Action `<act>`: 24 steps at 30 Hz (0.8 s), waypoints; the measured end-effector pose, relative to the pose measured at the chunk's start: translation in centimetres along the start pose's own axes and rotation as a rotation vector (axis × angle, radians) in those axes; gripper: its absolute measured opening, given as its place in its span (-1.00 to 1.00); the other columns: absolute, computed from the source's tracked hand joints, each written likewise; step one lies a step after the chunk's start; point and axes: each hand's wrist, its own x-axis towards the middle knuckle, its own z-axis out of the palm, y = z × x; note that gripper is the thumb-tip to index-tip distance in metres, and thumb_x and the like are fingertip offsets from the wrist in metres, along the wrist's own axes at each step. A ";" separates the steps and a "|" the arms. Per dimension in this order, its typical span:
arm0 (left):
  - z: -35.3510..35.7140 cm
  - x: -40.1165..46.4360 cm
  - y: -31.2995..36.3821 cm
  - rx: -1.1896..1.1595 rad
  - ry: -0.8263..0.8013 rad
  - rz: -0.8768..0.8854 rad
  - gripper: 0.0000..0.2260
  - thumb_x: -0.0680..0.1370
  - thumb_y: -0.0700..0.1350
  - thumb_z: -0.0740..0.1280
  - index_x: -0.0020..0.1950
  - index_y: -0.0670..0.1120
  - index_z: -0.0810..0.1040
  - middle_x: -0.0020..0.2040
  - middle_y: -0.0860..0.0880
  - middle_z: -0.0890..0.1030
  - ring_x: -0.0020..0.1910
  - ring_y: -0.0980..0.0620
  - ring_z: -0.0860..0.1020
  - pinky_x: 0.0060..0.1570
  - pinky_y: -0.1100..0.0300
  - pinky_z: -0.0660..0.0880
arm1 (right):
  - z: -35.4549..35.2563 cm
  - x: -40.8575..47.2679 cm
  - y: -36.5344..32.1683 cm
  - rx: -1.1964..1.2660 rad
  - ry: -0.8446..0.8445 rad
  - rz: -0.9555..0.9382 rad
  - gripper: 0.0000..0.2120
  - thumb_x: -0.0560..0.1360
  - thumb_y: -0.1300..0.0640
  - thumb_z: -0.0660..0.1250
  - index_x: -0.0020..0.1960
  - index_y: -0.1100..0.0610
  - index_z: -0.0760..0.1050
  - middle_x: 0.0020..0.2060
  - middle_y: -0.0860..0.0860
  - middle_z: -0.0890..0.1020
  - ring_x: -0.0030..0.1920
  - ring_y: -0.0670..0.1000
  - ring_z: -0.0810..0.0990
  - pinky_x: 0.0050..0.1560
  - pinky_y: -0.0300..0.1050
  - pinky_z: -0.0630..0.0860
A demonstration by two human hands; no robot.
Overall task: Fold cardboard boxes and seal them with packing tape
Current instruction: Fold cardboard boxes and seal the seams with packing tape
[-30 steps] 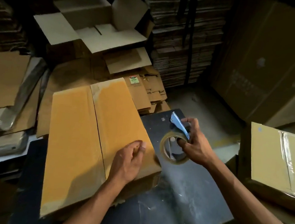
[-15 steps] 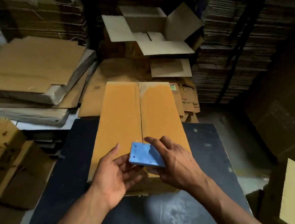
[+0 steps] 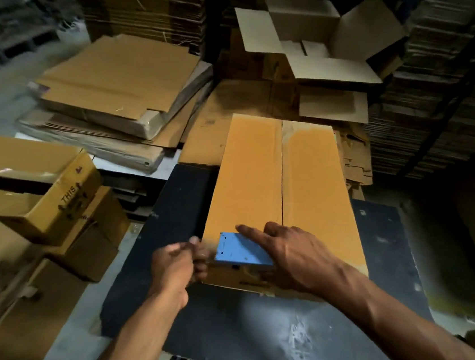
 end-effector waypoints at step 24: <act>-3.2 8.4 -6.0 0.035 -0.077 -0.090 -0.79 0.54 -0.05 0.52 -0.06 -0.21 0.67 -0.17 -0.14 0.74 -0.38 0.03 0.49 -0.49 0.18 0.39 | -0.1 3.0 -2.4 -0.304 -0.239 0.146 -0.19 0.58 -0.18 0.38 0.65 -0.21 -0.03 0.21 0.05 0.46 0.17 0.11 0.53 0.18 0.06 0.40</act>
